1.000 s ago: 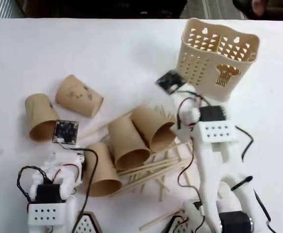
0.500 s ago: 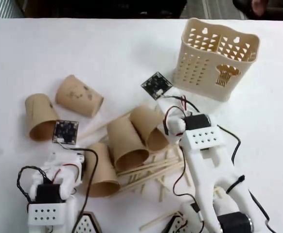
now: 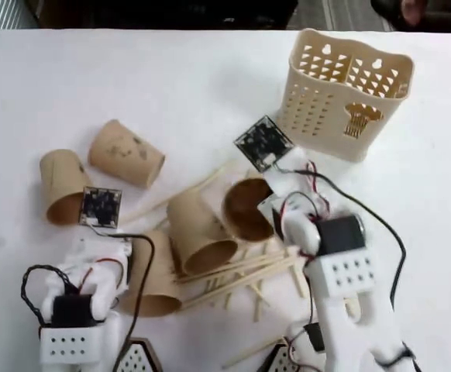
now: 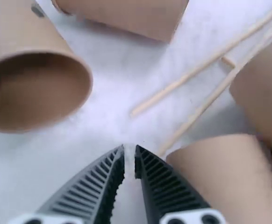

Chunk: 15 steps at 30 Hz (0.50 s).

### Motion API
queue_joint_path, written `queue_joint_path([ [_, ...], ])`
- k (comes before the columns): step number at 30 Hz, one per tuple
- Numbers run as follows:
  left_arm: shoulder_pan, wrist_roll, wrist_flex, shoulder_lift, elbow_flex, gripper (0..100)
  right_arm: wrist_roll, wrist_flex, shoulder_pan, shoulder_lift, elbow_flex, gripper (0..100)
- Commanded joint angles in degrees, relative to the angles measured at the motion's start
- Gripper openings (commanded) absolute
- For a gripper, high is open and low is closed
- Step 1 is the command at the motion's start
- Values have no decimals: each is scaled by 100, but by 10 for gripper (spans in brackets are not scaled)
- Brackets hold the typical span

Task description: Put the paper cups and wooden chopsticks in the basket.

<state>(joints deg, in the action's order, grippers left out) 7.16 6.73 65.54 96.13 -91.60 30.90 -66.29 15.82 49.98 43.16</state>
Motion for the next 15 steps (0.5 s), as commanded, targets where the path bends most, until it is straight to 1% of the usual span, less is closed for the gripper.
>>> queue_joint_path([
  [1, -40, 9, 18, 31, 651, 65, -53, -356, -180, 593, -615, 19],
  [5, -75, 9, 18, 31, 1354, 65, -62, -558, -769, 778, -1407, 19],
  [9, -75, 9, 26, 31, 2189, 65, -378, -541, -1525, 655, -2224, 19],
  [12, -84, 396, 26, 31, 2664, 65, -457, -532, -1789, 488, -2769, 19],
  [15, -84, 747, 26, 31, 2892, 65, -703, -435, -1956, 259, -3279, 19],
])
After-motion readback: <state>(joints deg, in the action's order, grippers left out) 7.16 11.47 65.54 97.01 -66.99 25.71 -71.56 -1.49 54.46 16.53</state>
